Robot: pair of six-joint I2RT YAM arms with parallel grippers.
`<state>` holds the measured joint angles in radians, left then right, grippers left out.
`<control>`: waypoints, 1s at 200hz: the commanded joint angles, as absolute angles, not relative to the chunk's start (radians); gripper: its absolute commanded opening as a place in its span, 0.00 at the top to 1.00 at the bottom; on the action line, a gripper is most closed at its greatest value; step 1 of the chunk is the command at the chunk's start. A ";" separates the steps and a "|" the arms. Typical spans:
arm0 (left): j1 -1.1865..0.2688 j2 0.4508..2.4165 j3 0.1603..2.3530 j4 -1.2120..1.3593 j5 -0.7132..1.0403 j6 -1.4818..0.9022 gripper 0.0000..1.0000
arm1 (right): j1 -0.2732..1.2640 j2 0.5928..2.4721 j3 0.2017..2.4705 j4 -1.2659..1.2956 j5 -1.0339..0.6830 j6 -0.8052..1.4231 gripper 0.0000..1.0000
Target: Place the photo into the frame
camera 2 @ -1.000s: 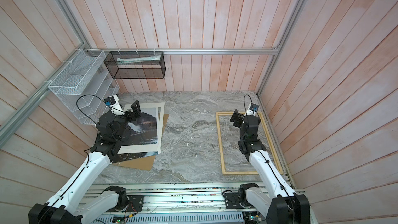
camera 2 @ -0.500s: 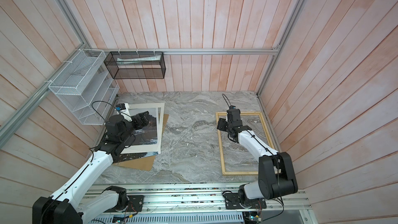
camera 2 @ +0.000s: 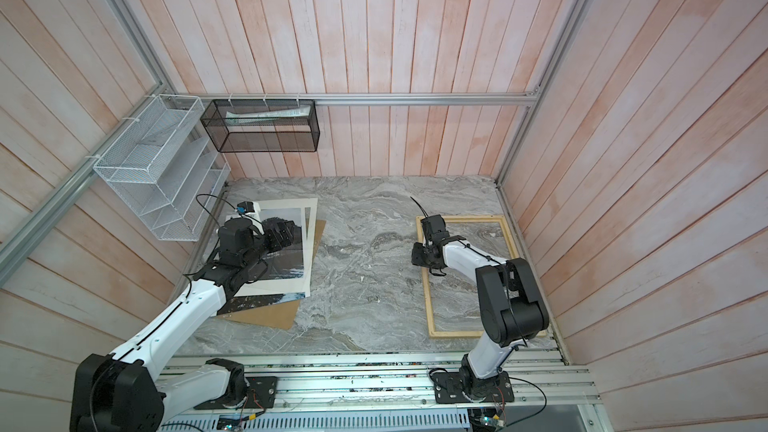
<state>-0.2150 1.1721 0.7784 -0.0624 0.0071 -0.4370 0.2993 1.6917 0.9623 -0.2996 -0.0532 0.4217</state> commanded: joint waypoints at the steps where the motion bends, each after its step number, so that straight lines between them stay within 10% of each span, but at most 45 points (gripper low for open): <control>1: -0.222 1.175 0.808 -0.094 0.007 -0.404 0.00 | 0.316 1.730 0.991 -0.331 -0.025 0.439 0.65; 82: -0.222 1.132 0.809 -0.148 -0.022 -0.379 0.00 | 0.383 1.818 1.073 -0.284 -0.097 0.485 0.86; 200: -0.224 1.198 0.873 -0.307 -0.101 -0.379 0.00 | 0.562 2.036 1.321 -0.127 -0.143 0.716 0.87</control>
<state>-0.2192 1.1740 0.8452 -0.2493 -0.0658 -0.3851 0.5388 2.0003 1.2919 -0.2020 -0.0837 0.6125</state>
